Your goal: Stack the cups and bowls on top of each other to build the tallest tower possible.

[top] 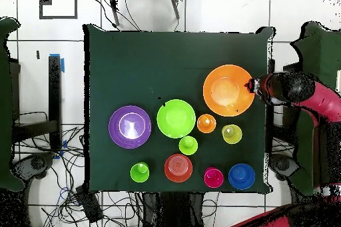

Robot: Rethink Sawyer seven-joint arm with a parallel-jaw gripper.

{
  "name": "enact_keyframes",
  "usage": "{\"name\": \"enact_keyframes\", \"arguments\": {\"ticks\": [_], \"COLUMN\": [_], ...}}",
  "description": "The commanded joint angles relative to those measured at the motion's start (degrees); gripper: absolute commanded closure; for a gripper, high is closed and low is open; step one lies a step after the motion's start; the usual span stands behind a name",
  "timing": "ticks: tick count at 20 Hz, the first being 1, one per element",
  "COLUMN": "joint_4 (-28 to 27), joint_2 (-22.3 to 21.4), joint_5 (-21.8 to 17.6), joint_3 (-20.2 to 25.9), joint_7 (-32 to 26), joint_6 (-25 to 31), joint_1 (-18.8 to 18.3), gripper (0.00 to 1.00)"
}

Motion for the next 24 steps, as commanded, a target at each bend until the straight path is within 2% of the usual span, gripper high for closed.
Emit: {"name": "enact_keyframes", "arguments": {"ticks": [1, 5, 24], "joint_4": [0.52, -0.32, 2.09], "joint_2": [1.43, 1.61, -2.1], "joint_5": [-4.58, -4.67, -4.23], "joint_3": [0.84, 1.1, 0.93], "joint_7": [-17.85, -18.35, -17.07], "joint_6": [1.63, 2.19, 3.41], "joint_1": [0.23, 0.35, 0.17], "gripper": [0.0, 0.0, 0.0]}}
